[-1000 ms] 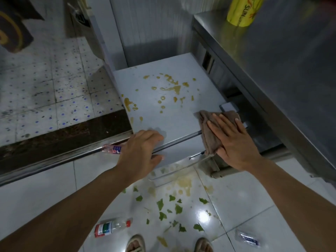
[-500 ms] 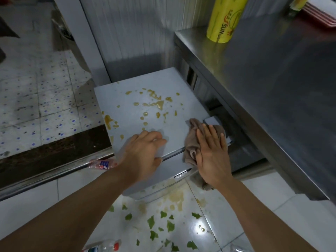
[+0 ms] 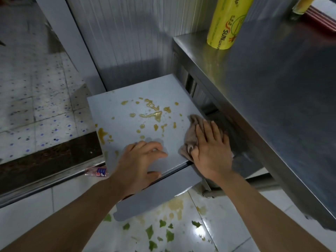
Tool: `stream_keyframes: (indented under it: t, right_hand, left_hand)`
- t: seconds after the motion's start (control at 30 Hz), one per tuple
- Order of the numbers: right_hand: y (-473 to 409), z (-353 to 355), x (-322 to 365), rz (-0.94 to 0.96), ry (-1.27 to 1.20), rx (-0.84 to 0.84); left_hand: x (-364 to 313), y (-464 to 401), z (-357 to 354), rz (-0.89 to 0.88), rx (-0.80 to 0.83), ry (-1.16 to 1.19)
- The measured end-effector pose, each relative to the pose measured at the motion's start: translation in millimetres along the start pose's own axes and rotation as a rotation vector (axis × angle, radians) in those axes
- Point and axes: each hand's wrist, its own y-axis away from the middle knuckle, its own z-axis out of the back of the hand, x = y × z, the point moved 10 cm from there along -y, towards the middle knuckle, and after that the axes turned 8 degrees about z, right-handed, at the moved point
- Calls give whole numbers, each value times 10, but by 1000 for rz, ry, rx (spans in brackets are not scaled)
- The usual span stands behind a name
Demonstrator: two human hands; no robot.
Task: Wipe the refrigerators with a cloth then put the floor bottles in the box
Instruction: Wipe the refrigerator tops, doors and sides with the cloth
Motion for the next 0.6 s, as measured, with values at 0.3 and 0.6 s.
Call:
stream_keyframes:
  t: [0.3,0.6]
  right_hand:
    - [-936,-33,77,69,13,-20]
    - [-640,-115,1209,259,-6,-13]
  left_hand:
    - [-23,-37,40,-7,20,2]
    - [447,611,350,93,-130,-235]
